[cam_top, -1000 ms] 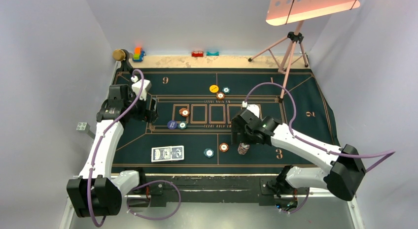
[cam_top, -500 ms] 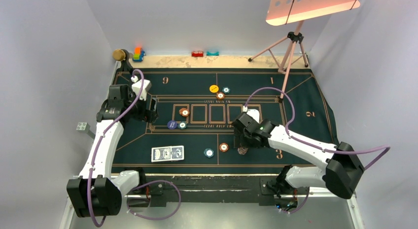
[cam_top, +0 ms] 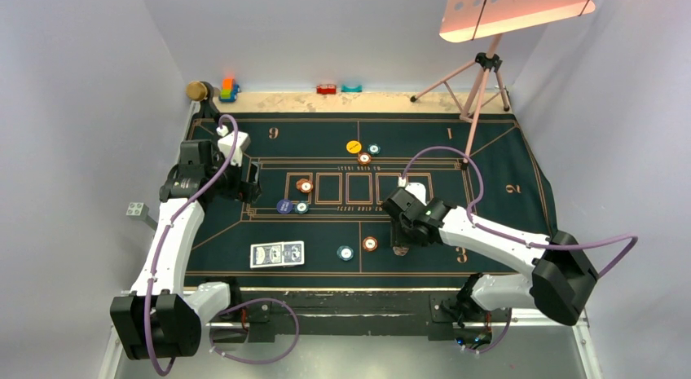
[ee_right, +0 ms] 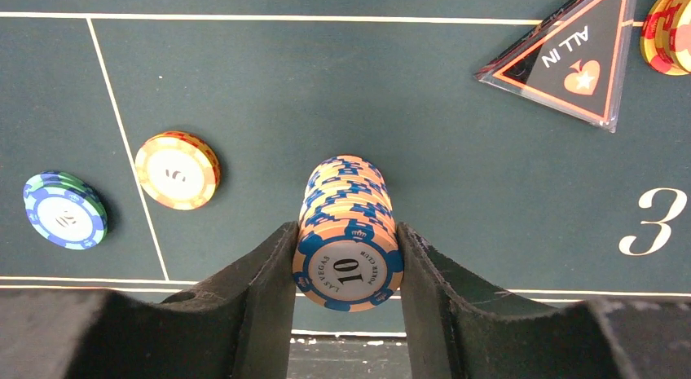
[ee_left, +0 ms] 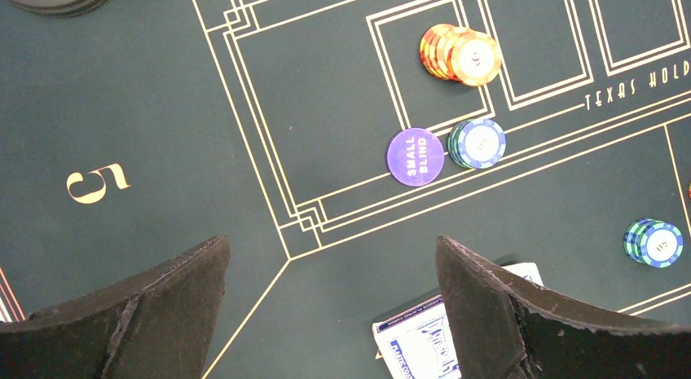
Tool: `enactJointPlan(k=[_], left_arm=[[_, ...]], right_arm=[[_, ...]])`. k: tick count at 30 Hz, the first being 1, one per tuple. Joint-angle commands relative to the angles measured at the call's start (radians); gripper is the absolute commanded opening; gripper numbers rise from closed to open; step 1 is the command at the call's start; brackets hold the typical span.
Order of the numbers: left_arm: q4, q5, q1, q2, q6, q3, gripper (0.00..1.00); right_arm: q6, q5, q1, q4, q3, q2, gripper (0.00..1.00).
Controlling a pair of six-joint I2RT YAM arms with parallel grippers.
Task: Distribute texas hold em gaming equipment
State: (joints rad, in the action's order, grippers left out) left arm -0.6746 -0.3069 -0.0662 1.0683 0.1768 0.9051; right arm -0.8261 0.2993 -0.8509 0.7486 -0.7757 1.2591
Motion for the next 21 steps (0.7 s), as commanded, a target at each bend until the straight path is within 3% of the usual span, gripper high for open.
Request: enactJointPlan(k=[1, 7, 14, 21], left_arm=[[0.021, -0.006, -0.009, -0.019, 0.016, -0.001, 1.00], [0.021, -0.006, -0.009, -0.022, 0.015, -0.001, 1.00], [0.024, -0.007, -0.011, -0.021, 0.014, 0.000, 1.00], [0.024, -0.007, -0.010, -0.023, 0.010, 0.002, 1.00]], right_arm=[[-0.014, 0.012, -0.005, -0.012, 0.012, -0.008, 0.43], [-0.021, 0.018, -0.005, -0.003, 0.015, -0.010, 0.32], [-0.003, 0.044, -0.005, 0.072, -0.078, -0.039, 0.10], [0.045, 0.061, -0.005, 0.115, -0.210, -0.007, 0.02]])
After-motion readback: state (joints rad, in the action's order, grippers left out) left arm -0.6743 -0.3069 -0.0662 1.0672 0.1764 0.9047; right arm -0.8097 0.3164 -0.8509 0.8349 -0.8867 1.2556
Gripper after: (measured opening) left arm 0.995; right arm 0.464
